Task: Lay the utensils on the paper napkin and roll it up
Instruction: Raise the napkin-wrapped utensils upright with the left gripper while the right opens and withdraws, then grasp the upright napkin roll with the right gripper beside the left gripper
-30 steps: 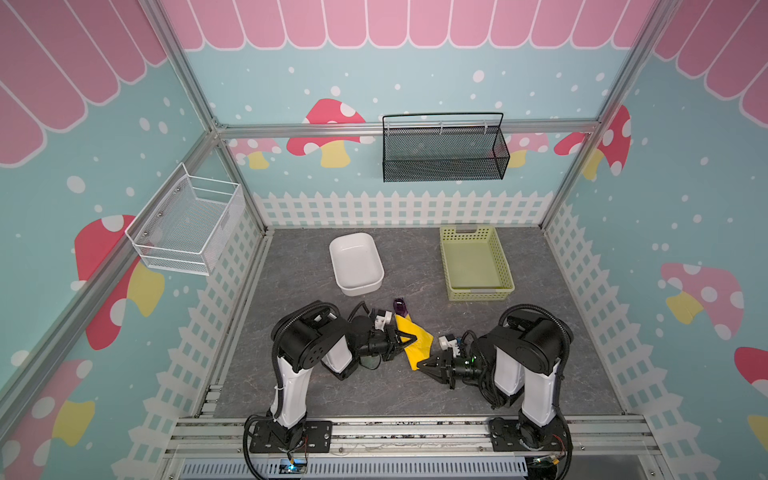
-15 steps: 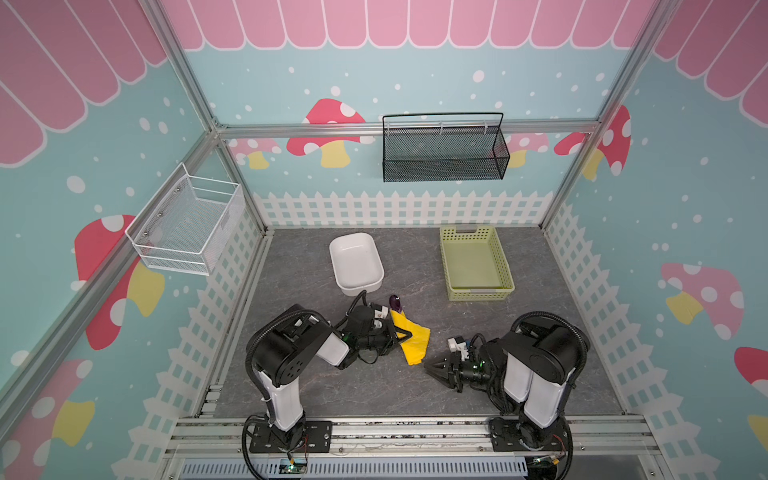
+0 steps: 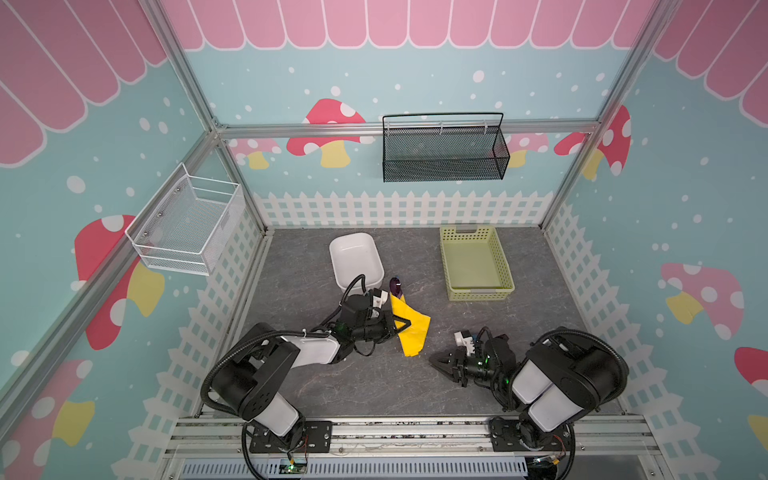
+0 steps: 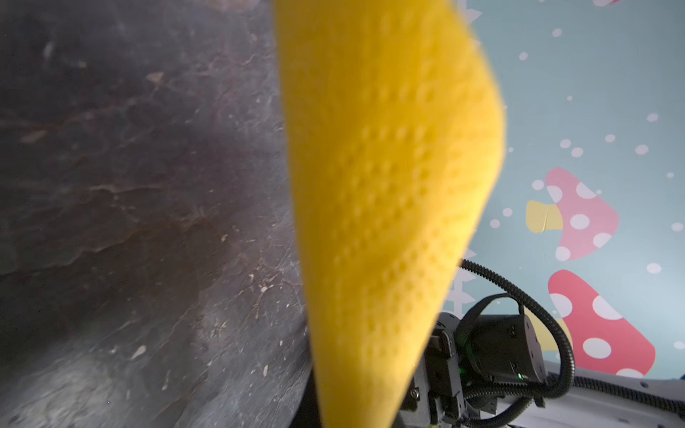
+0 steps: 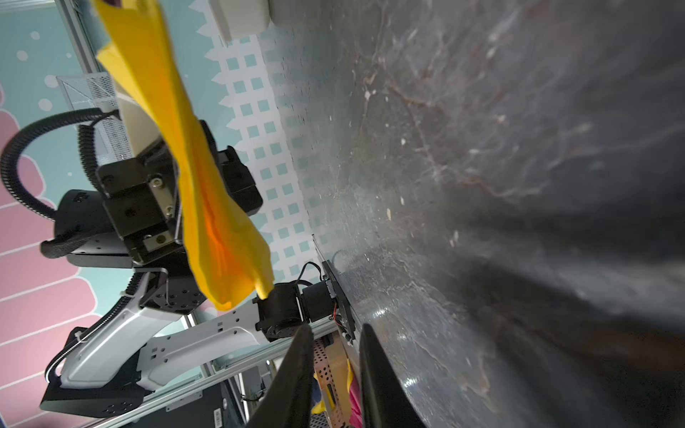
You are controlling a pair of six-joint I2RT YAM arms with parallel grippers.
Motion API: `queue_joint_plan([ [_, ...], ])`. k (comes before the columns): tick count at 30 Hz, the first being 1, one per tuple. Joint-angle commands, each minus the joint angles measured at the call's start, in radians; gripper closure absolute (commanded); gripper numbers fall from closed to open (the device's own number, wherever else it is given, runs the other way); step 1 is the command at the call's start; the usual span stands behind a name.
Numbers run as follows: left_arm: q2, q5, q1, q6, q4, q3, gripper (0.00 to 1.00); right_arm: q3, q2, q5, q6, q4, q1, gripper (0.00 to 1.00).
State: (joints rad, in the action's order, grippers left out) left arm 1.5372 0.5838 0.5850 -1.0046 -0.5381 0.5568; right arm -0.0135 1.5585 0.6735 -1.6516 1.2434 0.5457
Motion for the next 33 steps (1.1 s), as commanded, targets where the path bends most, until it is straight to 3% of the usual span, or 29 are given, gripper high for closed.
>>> queue_joint_plan([
  [1,-0.118,-0.020,-0.007,0.190,0.076,0.057,1.00,-0.044,-0.134,0.004,0.123,-0.290,-0.041,0.75],
  [6,-0.297,-0.030,-0.007,0.403,0.236,0.139,1.00,-0.262,-0.452,-0.104,0.473,-0.865,-0.115,0.74],
  [9,-0.368,-0.015,-0.010,0.498,0.268,0.179,1.00,-0.381,-0.588,-0.165,0.648,-1.036,-0.150,0.71],
  [15,-0.409,0.086,-0.011,0.574,0.214,0.279,1.00,-0.563,-0.736,-0.143,0.887,-1.079,-0.181,0.66],
  [21,-0.379,0.232,-0.008,0.560,0.140,0.398,1.00,-0.732,-0.767,-0.002,1.068,-1.056,-0.181,0.47],
  [26,-0.361,0.305,0.011,0.568,0.146,0.467,1.00,-0.812,-0.733,0.136,1.082,-0.968,-0.181,0.24],
  [33,-0.356,0.299,0.057,0.629,0.222,0.514,1.00,-0.978,-0.595,0.339,1.092,-0.921,-0.179,0.22],
])
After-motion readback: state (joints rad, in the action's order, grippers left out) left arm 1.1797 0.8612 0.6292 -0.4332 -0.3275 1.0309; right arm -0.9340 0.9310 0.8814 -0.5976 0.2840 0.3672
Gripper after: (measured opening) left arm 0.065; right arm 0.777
